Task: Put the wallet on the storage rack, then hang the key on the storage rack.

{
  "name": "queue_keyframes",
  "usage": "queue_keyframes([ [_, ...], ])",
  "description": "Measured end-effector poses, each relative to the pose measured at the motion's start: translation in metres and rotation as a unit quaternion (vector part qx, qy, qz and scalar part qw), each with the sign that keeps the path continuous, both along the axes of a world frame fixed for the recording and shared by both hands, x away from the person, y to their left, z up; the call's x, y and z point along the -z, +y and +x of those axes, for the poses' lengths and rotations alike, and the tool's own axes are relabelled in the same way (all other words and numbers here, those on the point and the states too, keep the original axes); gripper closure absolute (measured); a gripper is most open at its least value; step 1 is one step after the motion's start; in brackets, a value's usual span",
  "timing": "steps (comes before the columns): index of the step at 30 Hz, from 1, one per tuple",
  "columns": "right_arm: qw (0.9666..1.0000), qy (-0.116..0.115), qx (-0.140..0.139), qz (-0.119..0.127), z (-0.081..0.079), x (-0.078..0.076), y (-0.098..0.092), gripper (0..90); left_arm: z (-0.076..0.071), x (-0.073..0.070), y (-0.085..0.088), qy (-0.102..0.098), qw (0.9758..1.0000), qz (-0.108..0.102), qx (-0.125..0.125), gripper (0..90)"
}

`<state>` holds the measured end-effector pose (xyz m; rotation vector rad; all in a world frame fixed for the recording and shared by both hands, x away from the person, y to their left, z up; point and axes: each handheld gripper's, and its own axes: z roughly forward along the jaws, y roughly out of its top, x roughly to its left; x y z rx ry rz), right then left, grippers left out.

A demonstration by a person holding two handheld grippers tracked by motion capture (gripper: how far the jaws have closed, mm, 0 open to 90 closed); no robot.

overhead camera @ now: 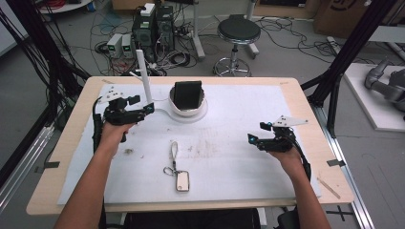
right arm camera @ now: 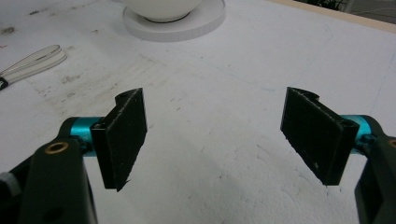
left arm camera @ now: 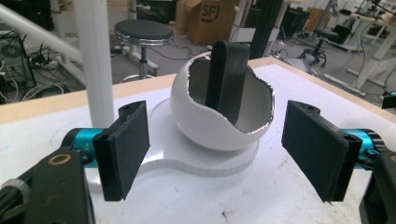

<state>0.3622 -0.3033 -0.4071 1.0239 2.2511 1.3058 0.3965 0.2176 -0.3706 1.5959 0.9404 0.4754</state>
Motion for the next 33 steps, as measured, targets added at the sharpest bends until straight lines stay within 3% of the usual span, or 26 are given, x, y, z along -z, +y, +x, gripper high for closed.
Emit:
queue_keyframes([
  [4,1.0,-0.004,0.006,0.003,0.001,-0.001,-0.001,23.0,-0.008,0.005,0.004,0.013,0.9999,-0.006,-0.005,23.2],
  [19,0.9995,-0.005,0.026,0.015,-0.002,-0.002,-0.003,21.7,-0.027,0.018,0.013,0.024,0.9997,-0.002,-0.008,22.7],
  [33,0.9994,0.0,0.029,0.016,-0.004,-0.001,-0.003,21.8,-0.048,0.028,-0.004,0.049,0.9986,0.02,-0.006,26.3],
])
